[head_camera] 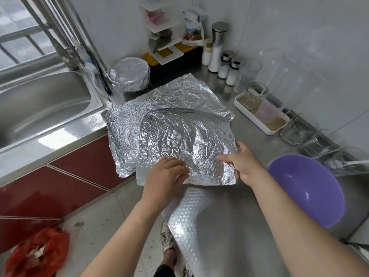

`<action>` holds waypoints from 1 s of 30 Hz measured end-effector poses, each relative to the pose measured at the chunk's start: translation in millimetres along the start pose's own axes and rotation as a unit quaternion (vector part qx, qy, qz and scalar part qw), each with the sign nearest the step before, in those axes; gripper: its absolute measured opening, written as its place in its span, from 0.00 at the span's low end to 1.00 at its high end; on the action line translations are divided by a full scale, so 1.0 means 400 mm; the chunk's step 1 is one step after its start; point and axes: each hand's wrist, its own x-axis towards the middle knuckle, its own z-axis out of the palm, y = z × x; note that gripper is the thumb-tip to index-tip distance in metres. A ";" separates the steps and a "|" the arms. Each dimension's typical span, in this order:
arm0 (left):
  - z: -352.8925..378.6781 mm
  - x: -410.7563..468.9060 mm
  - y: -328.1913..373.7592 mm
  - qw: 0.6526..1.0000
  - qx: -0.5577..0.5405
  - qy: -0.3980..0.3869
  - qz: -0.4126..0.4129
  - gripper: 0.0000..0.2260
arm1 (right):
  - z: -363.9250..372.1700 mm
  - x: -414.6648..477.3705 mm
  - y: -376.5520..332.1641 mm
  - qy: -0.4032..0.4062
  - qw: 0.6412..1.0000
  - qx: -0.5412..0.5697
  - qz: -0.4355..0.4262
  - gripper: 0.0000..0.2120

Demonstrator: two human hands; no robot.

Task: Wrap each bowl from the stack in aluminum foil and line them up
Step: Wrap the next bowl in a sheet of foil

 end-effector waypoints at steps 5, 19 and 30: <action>-0.004 0.004 0.008 1.000 -0.016 -0.003 -0.013 0.04 | -0.005 0.010 0.008 0.016 1.000 0.006 -0.011 0.43; 0.016 0.013 -0.006 1.000 0.004 -0.010 0.019 0.06 | -0.017 0.038 0.043 0.065 0.998 0.023 0.004 0.45; 0.024 0.025 -0.006 0.999 0.001 -0.011 0.040 0.09 | 0.069 -0.100 -0.010 0.004 0.737 -0.483 -0.473 0.09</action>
